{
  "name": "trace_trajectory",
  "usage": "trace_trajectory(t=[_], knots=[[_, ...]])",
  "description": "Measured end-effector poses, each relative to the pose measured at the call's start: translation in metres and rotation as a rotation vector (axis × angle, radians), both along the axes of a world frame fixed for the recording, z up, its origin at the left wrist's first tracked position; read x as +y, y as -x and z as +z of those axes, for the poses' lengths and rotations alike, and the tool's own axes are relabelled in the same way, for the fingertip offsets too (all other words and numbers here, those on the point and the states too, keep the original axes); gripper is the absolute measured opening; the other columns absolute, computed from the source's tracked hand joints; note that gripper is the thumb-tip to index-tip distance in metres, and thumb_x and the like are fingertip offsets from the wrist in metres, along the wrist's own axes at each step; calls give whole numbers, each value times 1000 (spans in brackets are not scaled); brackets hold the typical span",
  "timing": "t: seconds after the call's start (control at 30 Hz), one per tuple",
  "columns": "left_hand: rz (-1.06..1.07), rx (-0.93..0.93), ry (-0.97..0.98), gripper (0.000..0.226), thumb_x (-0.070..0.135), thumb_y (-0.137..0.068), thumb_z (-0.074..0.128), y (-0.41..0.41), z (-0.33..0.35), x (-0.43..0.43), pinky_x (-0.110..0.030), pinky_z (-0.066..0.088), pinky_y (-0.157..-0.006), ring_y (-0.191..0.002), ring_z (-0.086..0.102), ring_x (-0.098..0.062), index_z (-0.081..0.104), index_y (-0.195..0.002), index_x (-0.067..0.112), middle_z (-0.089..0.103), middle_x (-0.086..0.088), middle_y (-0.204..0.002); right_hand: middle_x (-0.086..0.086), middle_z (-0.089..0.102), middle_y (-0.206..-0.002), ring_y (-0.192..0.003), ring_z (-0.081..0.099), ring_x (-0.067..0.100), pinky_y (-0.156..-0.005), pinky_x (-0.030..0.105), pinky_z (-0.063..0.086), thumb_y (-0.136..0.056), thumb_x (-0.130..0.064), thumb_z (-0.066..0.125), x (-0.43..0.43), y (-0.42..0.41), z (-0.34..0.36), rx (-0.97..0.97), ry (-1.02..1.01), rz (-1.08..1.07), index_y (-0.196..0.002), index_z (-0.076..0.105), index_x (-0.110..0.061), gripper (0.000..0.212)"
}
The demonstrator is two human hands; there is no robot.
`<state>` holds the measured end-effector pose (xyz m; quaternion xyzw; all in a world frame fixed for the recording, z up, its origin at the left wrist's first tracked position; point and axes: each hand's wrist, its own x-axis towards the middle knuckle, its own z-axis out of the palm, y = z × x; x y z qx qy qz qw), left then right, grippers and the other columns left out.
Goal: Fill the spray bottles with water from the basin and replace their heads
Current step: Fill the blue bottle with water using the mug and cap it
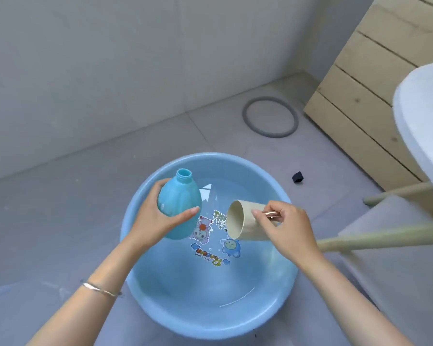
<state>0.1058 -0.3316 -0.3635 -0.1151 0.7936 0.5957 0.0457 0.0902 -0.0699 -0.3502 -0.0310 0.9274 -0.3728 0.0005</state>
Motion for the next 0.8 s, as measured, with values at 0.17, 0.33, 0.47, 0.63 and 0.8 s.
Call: trace_trajectory(t=[0.17,0.33,0.47,0.63,0.8], knots=[[-65,11,87,72,59,-48,80,-5,-28,-2,-4,44,-71,-98,59,7,46,-111,53,60,31,-106,-7,43,-56,-62,42,17,-60,34,30,-86,-33,63,-8,2,-38,11,-184,97,-60,43,-16,37],[-52,23,92,65,58,-54,77,-8,-39,-4,-4,43,-75,-100,58,4,44,-110,57,59,30,-109,-8,37,-54,-65,43,21,-60,35,29,-88,-32,62,-12,4,-61,-29,-259,168,-61,45,-11,38],[-53,31,73,65,62,-56,73,-9,-45,-2,-16,48,-85,-105,59,-1,42,-112,57,59,21,-117,-8,38,-55,-64,42,22,-58,35,24,-89,-30,61,-17,5,-72,-52,-261,175,-62,48,-8,37],[-65,32,89,78,61,-58,75,-14,-50,-4,-26,48,-94,-113,56,-2,42,-127,44,55,19,-125,-11,35,-57,-66,39,20,-60,31,19,-89,-32,59,-27,2,-80,-64,-295,208,-60,40,-18,38],[-52,38,144,93,56,-56,85,-17,-54,-7,-25,42,-103,-121,49,0,43,-136,33,50,18,-133,-4,48,-59,-72,47,27,-64,28,20,-89,-27,59,-42,-3,-83,-11,-314,291,-62,40,-16,35]])
